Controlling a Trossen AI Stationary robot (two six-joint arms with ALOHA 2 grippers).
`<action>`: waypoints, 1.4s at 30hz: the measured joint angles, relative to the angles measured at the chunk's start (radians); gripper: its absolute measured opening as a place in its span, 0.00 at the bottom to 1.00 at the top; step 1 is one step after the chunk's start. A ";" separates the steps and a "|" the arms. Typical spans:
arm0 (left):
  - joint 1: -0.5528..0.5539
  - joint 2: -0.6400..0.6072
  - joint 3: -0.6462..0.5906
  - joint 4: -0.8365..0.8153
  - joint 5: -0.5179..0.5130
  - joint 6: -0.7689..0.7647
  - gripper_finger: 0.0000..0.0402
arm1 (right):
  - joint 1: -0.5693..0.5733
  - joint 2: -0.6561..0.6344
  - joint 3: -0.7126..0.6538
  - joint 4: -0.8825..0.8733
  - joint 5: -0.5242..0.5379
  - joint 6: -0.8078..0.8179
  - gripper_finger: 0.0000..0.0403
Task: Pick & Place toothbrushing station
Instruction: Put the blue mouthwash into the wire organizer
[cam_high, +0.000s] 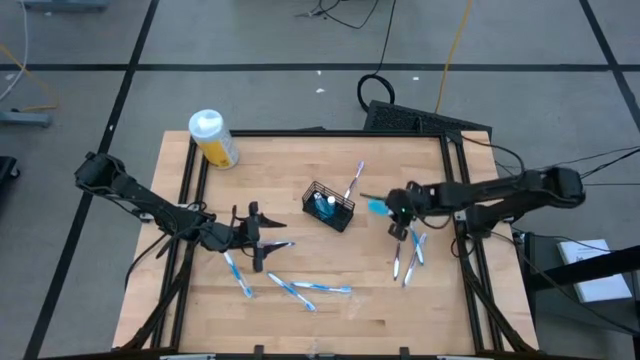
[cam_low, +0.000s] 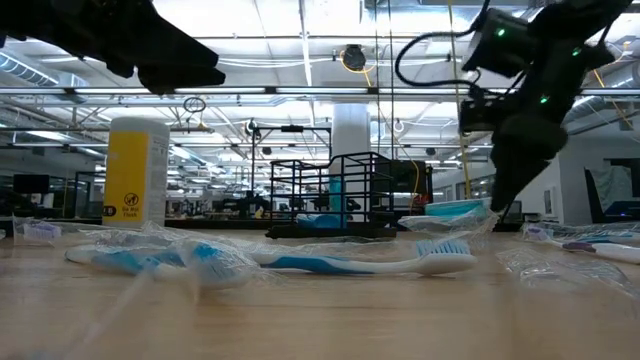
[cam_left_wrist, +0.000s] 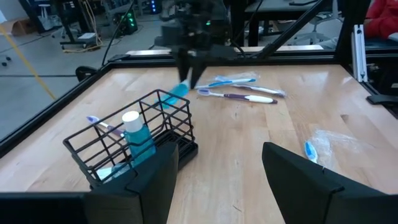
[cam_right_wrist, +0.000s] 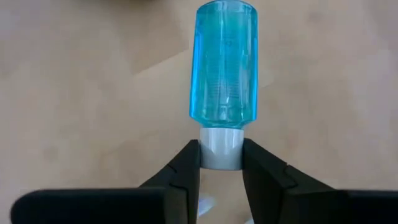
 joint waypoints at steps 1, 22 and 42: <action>0.000 0.000 0.000 0.000 0.005 -0.004 0.60 | 0.028 0.000 0.006 -0.018 -0.012 0.016 0.20; 0.010 0.008 0.000 -0.052 0.175 -0.203 0.60 | 0.368 0.331 0.240 -0.064 -0.097 0.124 0.20; 0.012 0.203 0.157 -0.046 0.278 -0.174 0.60 | 0.404 0.293 0.240 0.032 -0.146 0.206 0.61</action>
